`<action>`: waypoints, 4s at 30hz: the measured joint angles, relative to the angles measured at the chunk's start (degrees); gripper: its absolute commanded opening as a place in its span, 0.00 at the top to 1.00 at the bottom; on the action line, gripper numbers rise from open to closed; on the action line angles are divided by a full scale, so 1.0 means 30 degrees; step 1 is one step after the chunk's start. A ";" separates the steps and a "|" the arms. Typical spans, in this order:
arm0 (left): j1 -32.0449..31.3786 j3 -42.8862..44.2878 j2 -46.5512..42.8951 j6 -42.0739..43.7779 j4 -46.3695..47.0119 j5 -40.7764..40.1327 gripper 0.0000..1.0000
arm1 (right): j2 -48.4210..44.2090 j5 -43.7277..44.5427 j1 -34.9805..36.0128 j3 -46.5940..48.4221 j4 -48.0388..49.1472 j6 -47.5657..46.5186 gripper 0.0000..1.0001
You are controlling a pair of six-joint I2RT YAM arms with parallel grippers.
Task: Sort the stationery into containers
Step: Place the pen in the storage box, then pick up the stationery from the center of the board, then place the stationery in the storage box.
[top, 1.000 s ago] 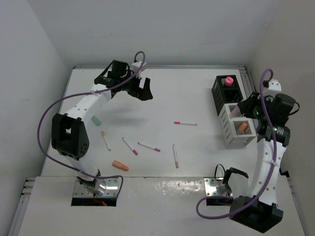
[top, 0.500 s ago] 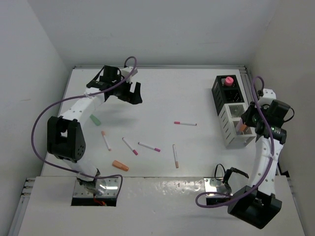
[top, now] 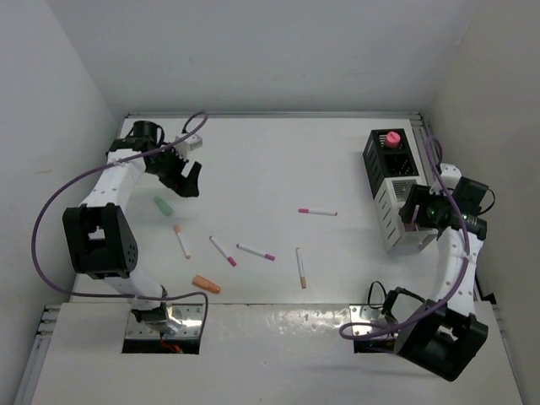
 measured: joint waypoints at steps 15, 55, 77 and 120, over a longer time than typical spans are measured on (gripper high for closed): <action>0.2178 -0.0197 0.2200 1.3114 -0.4153 -0.0219 0.28 | 0.1457 -0.3643 0.0066 0.3898 -0.1537 0.3096 0.32; 0.2455 -0.2499 0.5231 -1.3886 0.4677 -1.0040 0.49 | 0.0685 -0.3898 0.1253 0.3796 -0.1938 0.3155 0.32; -0.2353 -0.1887 -0.2040 -1.2167 1.1366 0.7002 0.96 | 0.5748 -0.4903 1.0790 0.9901 -0.0073 0.9165 0.30; -1.0885 0.1953 -0.1435 -0.9930 1.0222 0.0641 0.00 | 0.9442 -0.2681 1.6123 1.2444 0.4029 1.3733 1.00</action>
